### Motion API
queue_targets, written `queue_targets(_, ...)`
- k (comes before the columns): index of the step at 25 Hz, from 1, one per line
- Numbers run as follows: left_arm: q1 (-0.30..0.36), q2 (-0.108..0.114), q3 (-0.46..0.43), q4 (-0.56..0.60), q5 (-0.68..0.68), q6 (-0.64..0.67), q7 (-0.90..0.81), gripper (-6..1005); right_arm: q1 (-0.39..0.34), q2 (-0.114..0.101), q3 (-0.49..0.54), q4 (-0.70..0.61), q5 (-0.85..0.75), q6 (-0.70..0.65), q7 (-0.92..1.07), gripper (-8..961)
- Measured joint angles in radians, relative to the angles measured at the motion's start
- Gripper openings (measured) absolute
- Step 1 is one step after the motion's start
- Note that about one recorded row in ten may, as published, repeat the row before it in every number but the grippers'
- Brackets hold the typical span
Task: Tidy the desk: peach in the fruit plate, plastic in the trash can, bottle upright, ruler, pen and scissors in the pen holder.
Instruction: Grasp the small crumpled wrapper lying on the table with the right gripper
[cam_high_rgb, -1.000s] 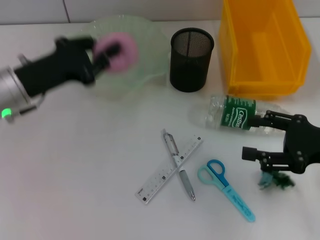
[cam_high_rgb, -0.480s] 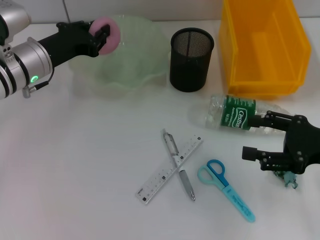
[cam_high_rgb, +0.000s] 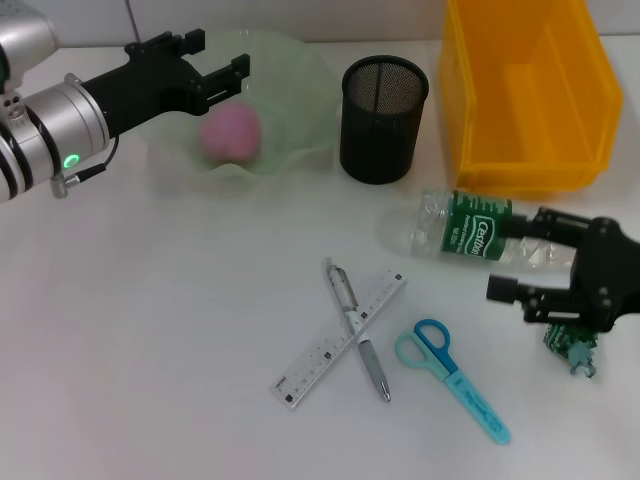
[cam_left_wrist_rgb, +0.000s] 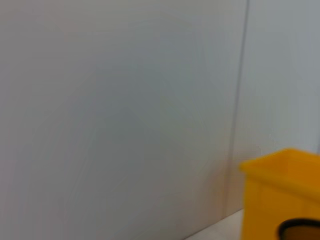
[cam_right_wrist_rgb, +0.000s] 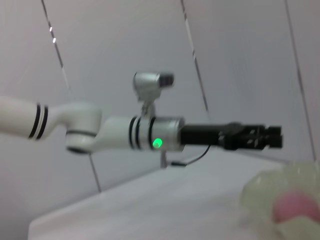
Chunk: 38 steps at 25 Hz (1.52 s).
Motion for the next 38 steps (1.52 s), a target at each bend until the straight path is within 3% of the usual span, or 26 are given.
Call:
queue_targets(3,0.022,0.005,-0.003,0.014,-0.004,0.085,-0.02,648,-0.01,-0.002,0.007,-0.014,0.052,-0.021,0.027,839)
queue_targets(6,0.095,0.01,-0.014,0.071,-0.011,0.302,-0.043,712,-0.034,-0.01,0.035,-0.104,0.126,-0.078,0.133,838)
queue_targets(11,0.21,0.02,-0.017,0.132,0.017,0.614,-0.025,806,-0.032,-0.017,0.039,-0.502,0.071,-0.189,0.487,838)
queue_targets(14,0.277,0.027,-0.014,0.137,0.057,0.699,0.015,856,0.002,-0.012,0.008,-0.746,-0.045,-0.279,0.648,838)
queue_targets(15,0.298,0.028,-0.016,0.139,0.067,0.708,0.027,855,0.027,-0.008,-0.061,-0.885,-0.14,-0.312,0.744,838)
queue_targets(16,0.298,0.028,-0.016,0.139,0.067,0.708,0.027,853,0.027,-0.008,-0.061,-0.885,-0.14,-0.312,0.744,838)
queue_targets(17,0.343,0.034,-0.022,0.14,0.079,0.716,0.04,852,0.04,-0.006,-0.109,-0.948,-0.197,-0.324,0.799,838)
queue_targets(20,0.363,0.036,-0.028,0.137,0.079,0.717,0.04,847,0.076,0.0,-0.277,-1.071,-0.411,-0.329,0.933,837)
queue_targets(28,0.375,0.036,-0.024,0.133,0.092,0.72,0.033,847,0.093,0.009,-0.49,-1.085,-0.685,-0.269,1.053,836)
queue_targets(38,0.355,0.023,-0.022,0.133,0.161,0.717,0.041,847,0.064,0.013,-0.664,-0.967,-0.765,-0.093,1.217,834)
